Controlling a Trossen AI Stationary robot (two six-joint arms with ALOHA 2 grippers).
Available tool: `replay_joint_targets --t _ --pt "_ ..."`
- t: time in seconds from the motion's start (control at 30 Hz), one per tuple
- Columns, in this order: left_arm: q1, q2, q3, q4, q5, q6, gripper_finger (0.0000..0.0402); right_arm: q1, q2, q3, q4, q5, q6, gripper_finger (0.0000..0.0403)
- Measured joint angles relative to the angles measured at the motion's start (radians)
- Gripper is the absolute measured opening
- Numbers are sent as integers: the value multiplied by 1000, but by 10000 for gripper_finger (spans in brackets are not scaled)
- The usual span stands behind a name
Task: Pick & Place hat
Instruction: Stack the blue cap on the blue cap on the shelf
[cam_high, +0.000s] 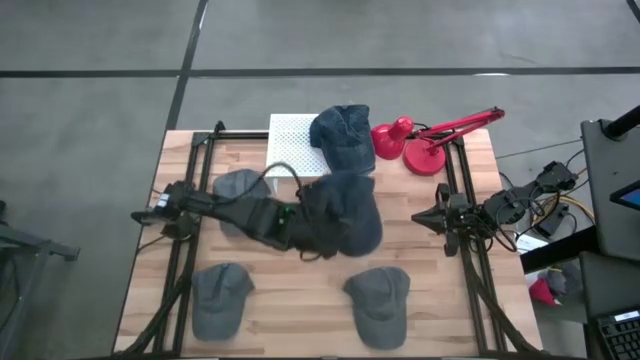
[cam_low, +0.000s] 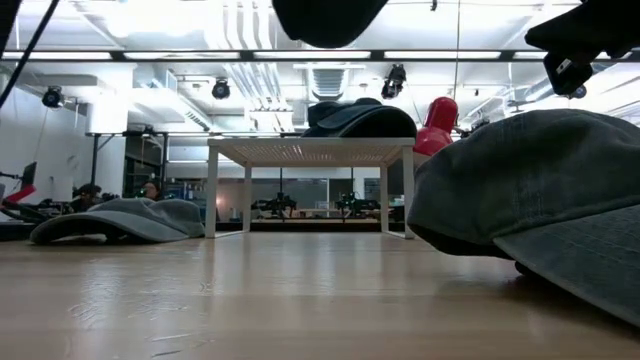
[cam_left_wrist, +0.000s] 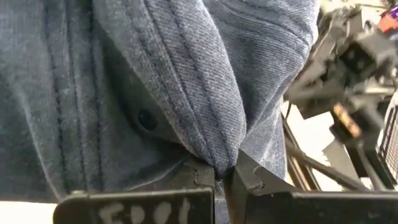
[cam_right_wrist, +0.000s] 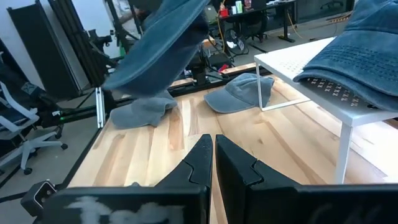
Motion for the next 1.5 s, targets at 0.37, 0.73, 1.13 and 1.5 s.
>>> replay_joint_targets --t 0.37,0.73,1.13,1.5 --pt "228 0 122 0 124 298 5 0 -1 1 7 -12 -102 18" --pt "440 0 124 56 292 440 5 -1 -1 2 17 -174 -104 18" --pt "509 6 163 127 357 520 5 -1 -1 2 18 -174 -101 18" --pt "535 15 149 115 313 545 5 -1 -1 2 19 -174 -98 18"
